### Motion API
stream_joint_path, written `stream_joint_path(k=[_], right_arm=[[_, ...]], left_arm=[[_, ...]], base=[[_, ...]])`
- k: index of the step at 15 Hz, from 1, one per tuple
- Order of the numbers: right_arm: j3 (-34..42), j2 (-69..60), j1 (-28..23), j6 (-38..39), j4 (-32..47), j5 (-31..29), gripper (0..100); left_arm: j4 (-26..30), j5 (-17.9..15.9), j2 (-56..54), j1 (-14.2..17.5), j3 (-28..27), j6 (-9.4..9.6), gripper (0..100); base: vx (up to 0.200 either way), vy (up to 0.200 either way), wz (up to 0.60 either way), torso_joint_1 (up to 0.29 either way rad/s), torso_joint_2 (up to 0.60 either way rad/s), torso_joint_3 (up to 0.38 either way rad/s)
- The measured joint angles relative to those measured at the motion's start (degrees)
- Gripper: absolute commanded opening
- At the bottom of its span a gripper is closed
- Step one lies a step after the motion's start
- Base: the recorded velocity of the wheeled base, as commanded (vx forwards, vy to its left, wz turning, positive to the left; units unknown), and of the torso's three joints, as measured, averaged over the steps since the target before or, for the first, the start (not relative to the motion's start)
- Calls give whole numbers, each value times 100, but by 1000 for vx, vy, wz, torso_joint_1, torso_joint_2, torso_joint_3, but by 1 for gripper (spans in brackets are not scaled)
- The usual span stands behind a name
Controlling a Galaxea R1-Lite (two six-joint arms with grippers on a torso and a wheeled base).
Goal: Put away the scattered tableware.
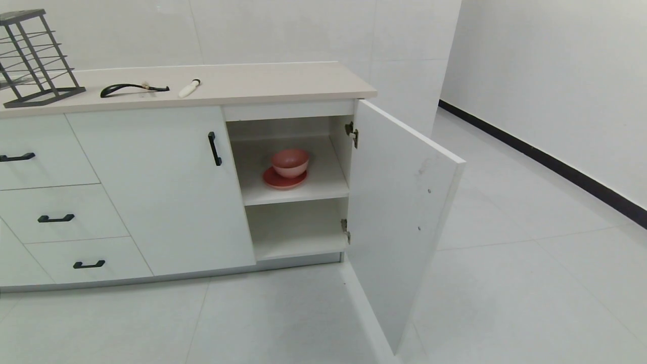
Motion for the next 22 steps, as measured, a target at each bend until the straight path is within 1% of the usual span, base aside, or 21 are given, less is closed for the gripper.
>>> stream_joint_path(k=[2,4,6,9,12,14,18,20,22], right_arm=[[-195,1003,132,-33,-622,143,0],[-295,1971,226,-84,-1207,446,0],[-341,2809,278,-139,-1631,707,0],[-413,4006,297,-210,-2365,829,0],[-695,5114,279,-227,-3178,1057,0],[-898,5958,258,-246,-3886,1290,0],[-1254,7433,215,-254,-5491,1448,0],[-1513,8010,204,-254,-5754,1470,0],[-1670,8382,251,-255,-5787,1468,0]], left_arm=[[0,-4,0,0,0,-9,100],[0,-6,0,0,0,-15,100],[0,-6,0,0,0,-22,100],[0,-6,0,0,0,-22,100],[0,-9,0,0,0,-33,100],[0,-15,0,0,0,-39,100],[0,-17,0,0,0,-48,100],[0,-17,0,0,0,-50,100],[-2,-17,0,0,0,-55,100]], base=[[0,0,0,0,0,0],[0,0,0,0,0,0],[0,0,0,0,0,0],[0,0,0,0,0,0],[0,0,0,0,0,0],[0,0,0,0,0,0],[0,0,0,0,0,0],[0,0,0,0,0,0],[0,0,0,0,0,0]])
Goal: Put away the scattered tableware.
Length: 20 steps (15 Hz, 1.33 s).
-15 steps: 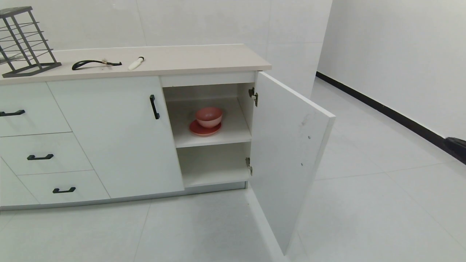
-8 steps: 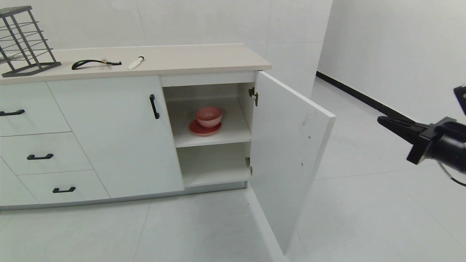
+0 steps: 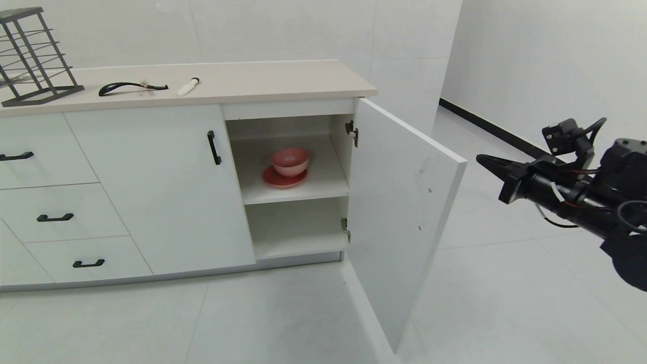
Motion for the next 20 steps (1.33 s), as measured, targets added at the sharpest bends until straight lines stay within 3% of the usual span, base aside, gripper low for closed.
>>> stream_joint_path(k=[10,20], right_arm=[[-59,729,672,52,-558,-15,0],[-110,775,2015,89,-701,-52,0]], left_arm=[[2,9,0,2,0,35,100],[12,9,0,9,0,32,100]], base=[[0,0,0,0,0,0],[0,0,0,0,0,0]])
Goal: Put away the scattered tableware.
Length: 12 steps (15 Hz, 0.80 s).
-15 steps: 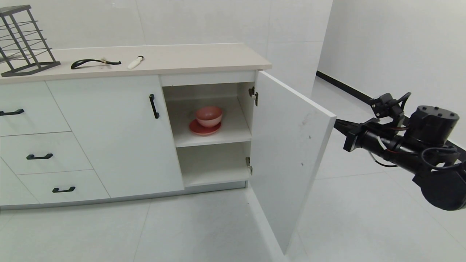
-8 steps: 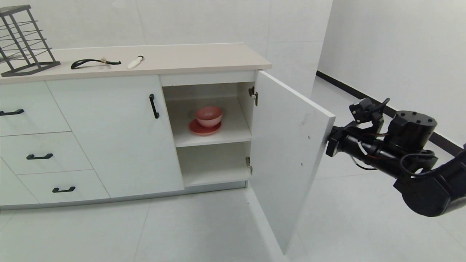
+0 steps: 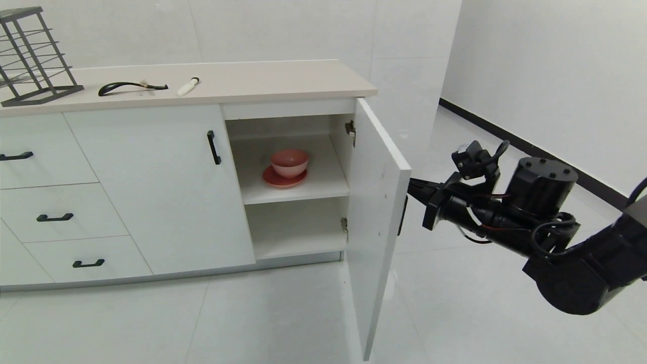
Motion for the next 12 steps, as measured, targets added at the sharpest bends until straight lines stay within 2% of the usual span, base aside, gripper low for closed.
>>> stream_joint_path(k=[4,12], right_arm=[[-444,171,421,104,-5,-30,0],[-1464,1047,809,123,-7,-35,0]], left_arm=[[0,0,0,-2,0,6,100],[0,-20,0,-2,0,28,100]], base=[[0,0,0,0,0,0],[0,0,0,0,0,0]])
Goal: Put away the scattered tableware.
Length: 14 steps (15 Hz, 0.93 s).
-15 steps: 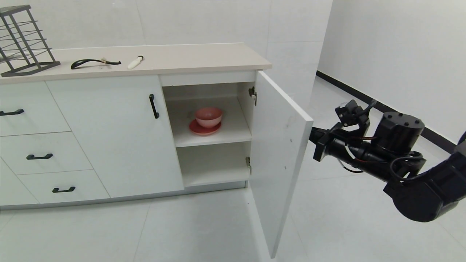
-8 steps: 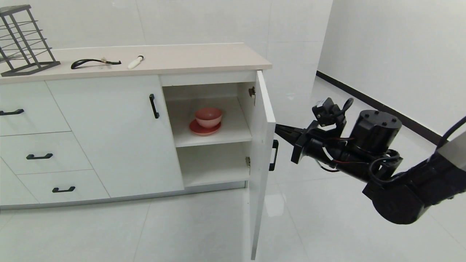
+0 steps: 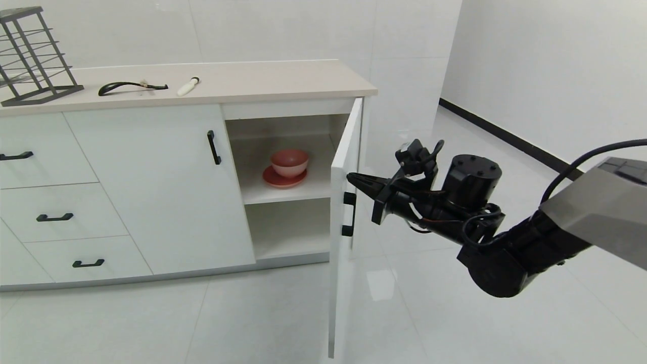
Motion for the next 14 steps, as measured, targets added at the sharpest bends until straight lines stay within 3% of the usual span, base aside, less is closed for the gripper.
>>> stream_joint_path(k=[12,14], right_arm=[[-1610,1169,395,324,-354,-279,0],[-1842,1337,389,324,-343,-282,0]], left_arm=[[-10,2,0,-6,0,-49,100],[-12,2,0,-6,0,-49,100]], base=[[0,0,0,0,0,0],[200,200,0,-5,0,-2]])
